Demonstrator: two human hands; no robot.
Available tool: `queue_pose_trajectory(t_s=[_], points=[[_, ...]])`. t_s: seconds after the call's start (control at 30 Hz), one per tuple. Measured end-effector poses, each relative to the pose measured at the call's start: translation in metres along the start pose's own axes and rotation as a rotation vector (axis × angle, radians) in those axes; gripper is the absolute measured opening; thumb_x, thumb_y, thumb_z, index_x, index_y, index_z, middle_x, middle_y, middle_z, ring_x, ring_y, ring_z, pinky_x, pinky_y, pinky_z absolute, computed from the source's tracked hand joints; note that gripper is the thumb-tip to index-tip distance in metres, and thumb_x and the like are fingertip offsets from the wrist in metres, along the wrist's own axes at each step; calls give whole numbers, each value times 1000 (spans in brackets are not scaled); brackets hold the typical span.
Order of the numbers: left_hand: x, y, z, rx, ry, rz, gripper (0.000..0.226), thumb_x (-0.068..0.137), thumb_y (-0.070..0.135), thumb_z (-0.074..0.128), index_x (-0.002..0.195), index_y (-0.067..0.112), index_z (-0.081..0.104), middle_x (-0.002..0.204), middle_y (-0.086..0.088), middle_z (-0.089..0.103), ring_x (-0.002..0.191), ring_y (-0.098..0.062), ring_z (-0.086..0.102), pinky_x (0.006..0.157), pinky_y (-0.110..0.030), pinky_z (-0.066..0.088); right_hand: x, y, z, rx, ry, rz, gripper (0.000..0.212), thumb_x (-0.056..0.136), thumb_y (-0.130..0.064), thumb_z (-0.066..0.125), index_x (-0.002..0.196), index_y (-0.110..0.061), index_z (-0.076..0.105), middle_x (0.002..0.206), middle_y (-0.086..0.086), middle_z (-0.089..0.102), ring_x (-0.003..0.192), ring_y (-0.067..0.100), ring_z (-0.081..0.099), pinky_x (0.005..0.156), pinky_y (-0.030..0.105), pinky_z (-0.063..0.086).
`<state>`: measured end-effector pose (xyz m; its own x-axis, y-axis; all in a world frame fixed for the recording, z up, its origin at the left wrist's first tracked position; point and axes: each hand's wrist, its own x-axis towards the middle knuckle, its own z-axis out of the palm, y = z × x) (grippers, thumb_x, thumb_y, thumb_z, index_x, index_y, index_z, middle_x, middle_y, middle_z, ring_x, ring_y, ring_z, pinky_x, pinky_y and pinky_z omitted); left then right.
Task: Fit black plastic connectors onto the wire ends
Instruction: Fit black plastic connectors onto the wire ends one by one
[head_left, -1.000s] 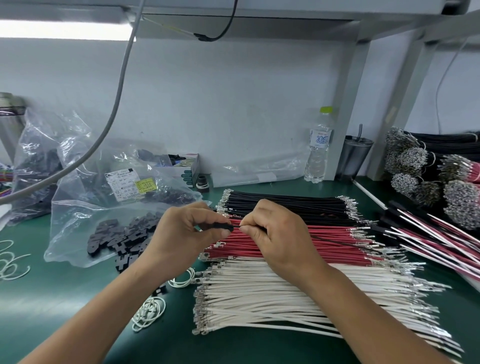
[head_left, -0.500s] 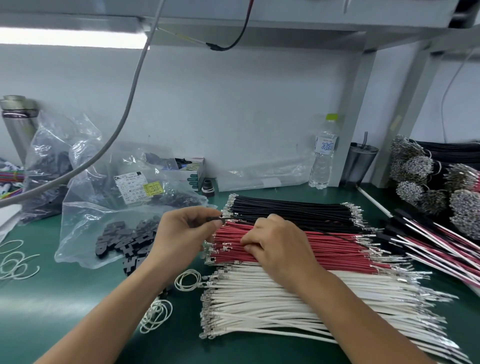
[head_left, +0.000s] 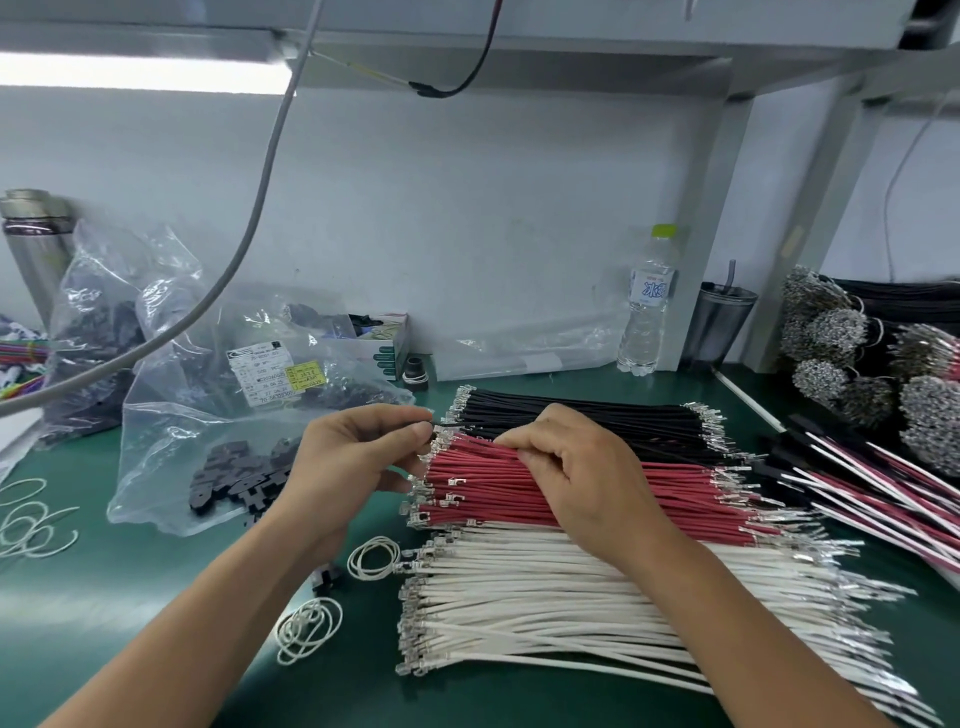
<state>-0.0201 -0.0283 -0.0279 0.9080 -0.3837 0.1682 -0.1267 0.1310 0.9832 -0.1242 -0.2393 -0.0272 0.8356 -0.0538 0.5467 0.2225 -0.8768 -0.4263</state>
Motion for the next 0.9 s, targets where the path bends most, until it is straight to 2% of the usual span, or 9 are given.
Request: queue_pose_trajectory(t_s=[0.07, 0.13, 0.23, 0.33, 0.4, 0.53, 0.63, 0.8, 0.9], points=[[-1, 0, 2, -27, -40, -26, 24, 69, 20, 82, 92, 13, 83, 79, -13, 76, 62, -18, 69, 54, -26, 58, -1, 0, 0, 1, 20, 8, 16, 98, -25, 62, 102, -32, 75, 89, -17, 60, 83, 3, 59, 73, 26, 50], [-1, 0, 4, -14, -36, -27, 22, 71, 18, 82, 92, 14, 83, 81, -14, 77, 63, -18, 69, 55, -26, 58, -1, -1, 1, -20, 78, 3, 9, 96, -32, 65, 95, -33, 75, 85, -17, 60, 79, 4, 59, 68, 21, 47], [2, -1, 3, 94, 82, 19, 13, 84, 9, 80, 89, 20, 84, 82, -10, 79, 65, -15, 71, 57, -22, 58, 3, -1, 4, -159, 173, -38, 7, 93, -29, 70, 94, -28, 77, 86, -17, 60, 79, 0, 56, 68, 10, 39], [4, -2, -1, 110, 158, 39, 13, 86, 10, 80, 91, 21, 83, 82, -11, 79, 65, -14, 71, 57, -20, 57, 4, -1, 9, -266, 152, -34, 11, 87, -27, 77, 98, -27, 78, 89, -15, 61, 87, 5, 57, 68, 17, 46], [4, -2, -1, 99, 179, 46, 12, 86, 10, 80, 90, 21, 83, 81, -11, 79, 64, -13, 71, 55, -20, 57, 4, -2, 13, -300, 139, -56, 19, 82, -28, 81, 101, -26, 77, 91, -13, 61, 89, 10, 57, 66, 20, 45], [4, -2, 2, 82, 202, 46, 12, 85, 11, 82, 87, 23, 83, 80, -9, 79, 63, -12, 70, 56, -20, 57, 4, -8, 22, -295, -10, -110, 19, 90, -47, 68, 95, -32, 76, 88, -15, 61, 86, 8, 54, 68, 27, 45], [3, 0, 3, 79, 202, 39, 14, 85, 11, 82, 85, 25, 83, 79, -9, 79, 62, -12, 70, 56, -20, 58, 4, -7, 27, -285, -98, -93, 16, 96, -41, 62, 98, -31, 75, 94, -15, 63, 92, 8, 55, 74, 29, 47], [2, 0, 3, 69, 196, 32, 14, 84, 11, 82, 85, 25, 83, 79, -10, 79, 62, -12, 70, 55, -20, 58, 5, -8, 24, -338, -79, -118, 11, 102, -32, 54, 98, -26, 62, 95, -13, 58, 84, 9, 55, 72, 28, 48], [1, 4, 1, 16, 167, 10, 10, 82, 13, 83, 87, 21, 84, 81, -12, 78, 62, -15, 70, 56, -22, 58, 8, -5, 13, -163, -10, 0, 8, 103, -31, 51, 101, -31, 58, 95, -18, 59, 85, 2, 55, 72, 23, 43]])
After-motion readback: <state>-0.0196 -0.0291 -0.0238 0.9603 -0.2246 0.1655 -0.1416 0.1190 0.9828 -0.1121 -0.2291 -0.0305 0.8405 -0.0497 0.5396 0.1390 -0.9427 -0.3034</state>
